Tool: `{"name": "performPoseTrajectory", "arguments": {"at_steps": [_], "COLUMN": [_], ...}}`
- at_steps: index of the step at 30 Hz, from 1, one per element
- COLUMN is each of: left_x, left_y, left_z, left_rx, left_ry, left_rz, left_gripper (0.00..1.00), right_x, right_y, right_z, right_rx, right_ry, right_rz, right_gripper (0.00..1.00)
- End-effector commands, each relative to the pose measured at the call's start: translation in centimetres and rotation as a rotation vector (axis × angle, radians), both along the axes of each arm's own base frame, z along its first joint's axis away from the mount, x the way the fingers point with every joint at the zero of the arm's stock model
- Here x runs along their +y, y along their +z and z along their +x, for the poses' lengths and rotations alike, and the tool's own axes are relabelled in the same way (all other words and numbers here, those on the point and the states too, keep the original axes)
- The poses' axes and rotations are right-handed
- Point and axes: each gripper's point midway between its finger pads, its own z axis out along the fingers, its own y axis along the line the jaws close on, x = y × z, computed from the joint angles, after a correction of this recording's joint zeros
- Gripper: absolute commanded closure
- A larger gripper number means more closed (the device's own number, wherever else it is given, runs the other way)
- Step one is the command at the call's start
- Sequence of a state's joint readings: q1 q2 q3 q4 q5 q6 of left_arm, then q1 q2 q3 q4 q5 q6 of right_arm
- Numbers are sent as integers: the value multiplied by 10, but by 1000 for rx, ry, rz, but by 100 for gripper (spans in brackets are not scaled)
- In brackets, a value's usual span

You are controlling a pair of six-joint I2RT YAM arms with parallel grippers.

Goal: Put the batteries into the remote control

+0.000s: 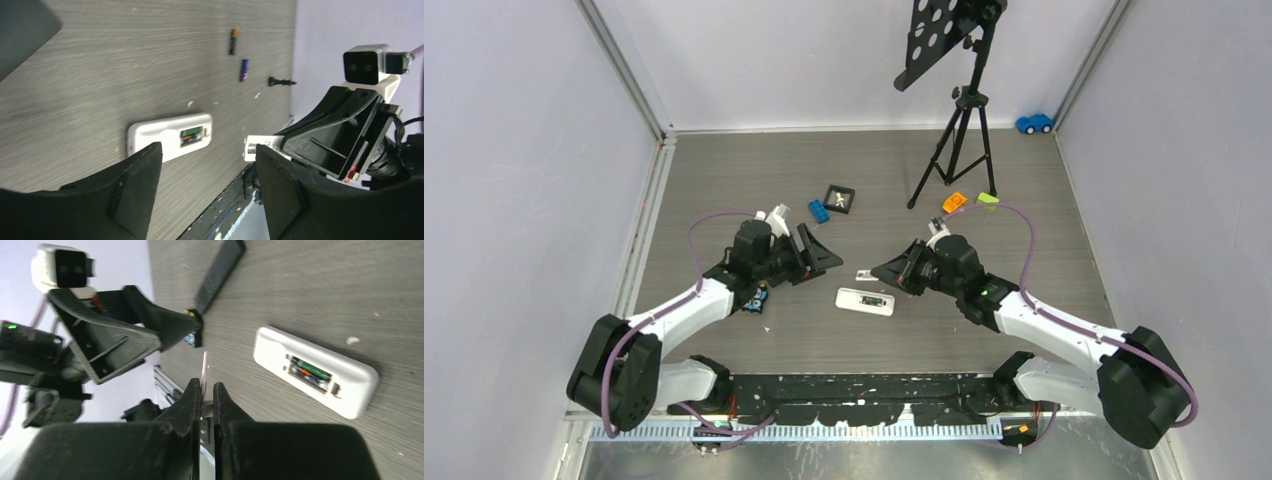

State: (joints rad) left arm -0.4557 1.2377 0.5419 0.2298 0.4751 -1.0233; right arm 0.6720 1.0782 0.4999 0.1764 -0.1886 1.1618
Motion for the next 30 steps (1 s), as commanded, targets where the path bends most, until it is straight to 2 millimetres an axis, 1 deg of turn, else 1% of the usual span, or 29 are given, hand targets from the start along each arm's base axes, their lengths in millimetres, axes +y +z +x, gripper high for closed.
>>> {"name": "performPoseTrajectory", "arguments": {"at_steps": [1, 2, 4, 5, 7, 10, 14, 20, 23, 30], "left_x": [27, 29, 31, 31, 32, 29, 25, 21, 19, 14], "left_y": [-26, -29, -36, -40, -50, -62, -72, -76, -77, -81], "left_z": [-9, -10, -14, -16, -21, -27, -30, -27, -25, -23], "left_rx": [-20, -19, -10, 2, 30, 65, 99, 104, 96, 102], "left_ry": [11, 8, 0, -6, -17, -30, -40, -38, -40, -45], "left_rz": [203, 217, 230, 233, 236, 217, 205, 189, 182, 150], "left_gripper": [34, 39, 46, 51, 56, 56, 53, 47, 47, 52], "right_x": [-1, 1, 1, 1, 0, -3, -5, -6, -3, 1], "right_y": [-30, -36, -45, -50, -57, -65, -69, -81, -85, -82], "right_z": [-13, -15, -18, -18, -19, -17, -11, -6, -6, -1], "right_rx": [65, 79, 102, 108, 112, 106, 64, 53, 52, 30], "right_ry": [83, 94, 108, 112, 114, 104, 82, 83, 96, 95], "right_rz": [-101, -106, -123, -135, -154, -176, -181, -226, -221, -197], "right_gripper": [100, 100, 100, 100, 100, 100, 100, 100, 99, 100]}}
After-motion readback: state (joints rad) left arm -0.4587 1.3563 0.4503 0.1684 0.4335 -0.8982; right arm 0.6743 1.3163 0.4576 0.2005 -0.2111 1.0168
